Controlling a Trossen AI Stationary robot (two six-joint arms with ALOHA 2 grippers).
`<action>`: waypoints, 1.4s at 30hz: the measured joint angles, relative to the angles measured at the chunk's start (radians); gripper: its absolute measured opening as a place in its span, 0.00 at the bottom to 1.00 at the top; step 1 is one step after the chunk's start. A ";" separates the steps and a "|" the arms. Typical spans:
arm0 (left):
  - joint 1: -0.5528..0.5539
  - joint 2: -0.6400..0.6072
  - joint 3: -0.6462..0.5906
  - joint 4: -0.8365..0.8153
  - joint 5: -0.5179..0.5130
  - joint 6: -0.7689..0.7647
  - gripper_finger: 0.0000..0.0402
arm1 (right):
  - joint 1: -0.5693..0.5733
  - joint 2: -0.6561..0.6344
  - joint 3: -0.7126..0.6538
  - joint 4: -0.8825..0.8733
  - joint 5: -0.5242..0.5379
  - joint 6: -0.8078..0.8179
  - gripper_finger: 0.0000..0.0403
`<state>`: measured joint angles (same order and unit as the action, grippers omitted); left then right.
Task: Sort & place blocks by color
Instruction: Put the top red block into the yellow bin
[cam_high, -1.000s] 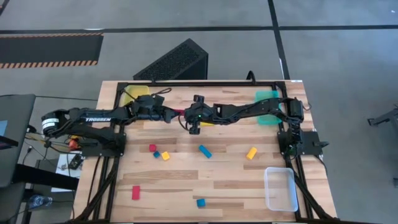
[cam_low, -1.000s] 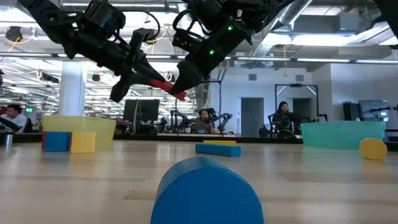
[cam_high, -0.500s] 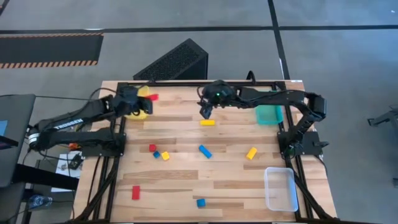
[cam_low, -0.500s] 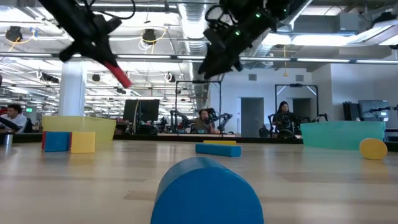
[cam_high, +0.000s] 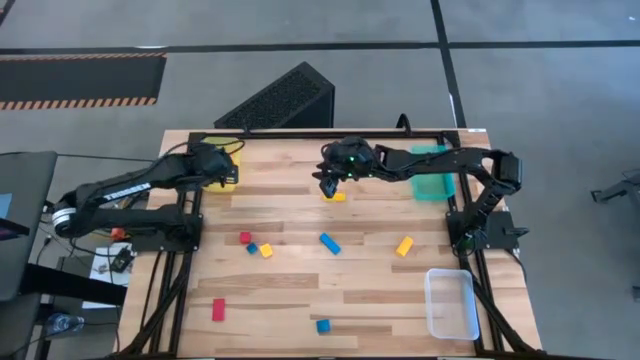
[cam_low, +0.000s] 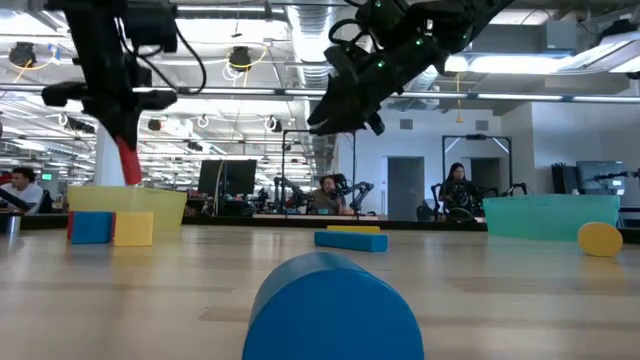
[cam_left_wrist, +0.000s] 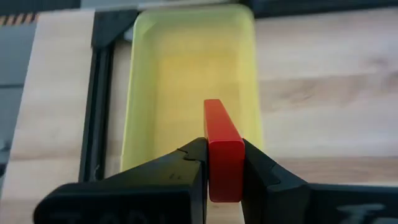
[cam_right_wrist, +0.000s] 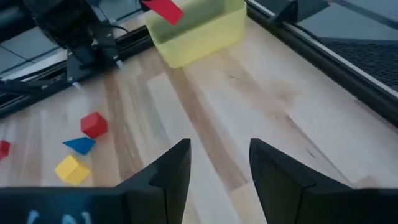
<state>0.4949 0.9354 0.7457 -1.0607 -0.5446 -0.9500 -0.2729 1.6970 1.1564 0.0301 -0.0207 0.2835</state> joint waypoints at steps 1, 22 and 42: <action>0.015 0.017 -0.006 0.004 0.003 -0.005 0.06 | -0.004 -0.001 0.000 0.001 -0.009 0.000 0.45; 0.230 0.179 -0.013 0.087 0.114 0.173 0.37 | -0.072 -0.091 0.002 -0.165 -0.165 0.040 0.45; -0.197 -0.157 0.027 0.291 0.067 0.187 0.37 | 0.280 -0.090 0.000 -0.182 0.057 0.313 0.43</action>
<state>0.2984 0.7786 0.7727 -0.7697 -0.4780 -0.7628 0.0068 1.6073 1.1561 -0.1516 0.0362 0.5963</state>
